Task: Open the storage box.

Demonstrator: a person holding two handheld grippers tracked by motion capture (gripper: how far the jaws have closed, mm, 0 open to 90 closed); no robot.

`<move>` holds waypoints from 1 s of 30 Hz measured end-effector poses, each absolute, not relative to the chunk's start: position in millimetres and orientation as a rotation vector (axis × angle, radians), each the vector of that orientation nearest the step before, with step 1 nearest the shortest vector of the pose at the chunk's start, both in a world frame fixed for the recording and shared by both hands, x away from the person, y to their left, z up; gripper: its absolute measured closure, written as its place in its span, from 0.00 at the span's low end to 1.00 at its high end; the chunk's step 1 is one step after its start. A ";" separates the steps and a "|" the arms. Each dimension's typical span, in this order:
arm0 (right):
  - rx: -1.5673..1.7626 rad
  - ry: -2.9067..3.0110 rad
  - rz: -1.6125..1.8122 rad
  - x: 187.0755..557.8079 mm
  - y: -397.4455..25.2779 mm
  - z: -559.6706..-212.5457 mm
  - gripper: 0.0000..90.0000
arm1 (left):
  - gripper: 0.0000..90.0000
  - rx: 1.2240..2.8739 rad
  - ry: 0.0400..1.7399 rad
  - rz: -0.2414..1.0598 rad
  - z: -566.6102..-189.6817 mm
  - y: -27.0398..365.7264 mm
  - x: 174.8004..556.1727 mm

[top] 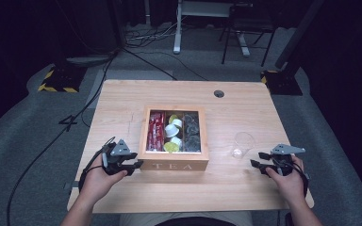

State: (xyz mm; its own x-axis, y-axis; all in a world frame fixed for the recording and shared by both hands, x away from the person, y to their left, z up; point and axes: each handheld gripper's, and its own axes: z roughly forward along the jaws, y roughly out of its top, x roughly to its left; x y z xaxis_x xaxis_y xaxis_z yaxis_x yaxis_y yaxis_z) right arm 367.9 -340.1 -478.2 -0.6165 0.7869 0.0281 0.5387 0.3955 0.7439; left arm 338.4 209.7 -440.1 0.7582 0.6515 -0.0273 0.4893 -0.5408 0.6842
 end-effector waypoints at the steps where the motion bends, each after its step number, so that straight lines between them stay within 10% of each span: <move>1: 1.150 2.330 1.060 367.8 -340.0 -478.2 0.51 | 0.67 2.272 0.840 0.307 -440.2 207.9 338.3; 30: 1.137 2.305 1.183 364.5 -342.1 -464.1 0.49 | 0.79 2.239 0.808 0.412 -418.5 208.0 331.5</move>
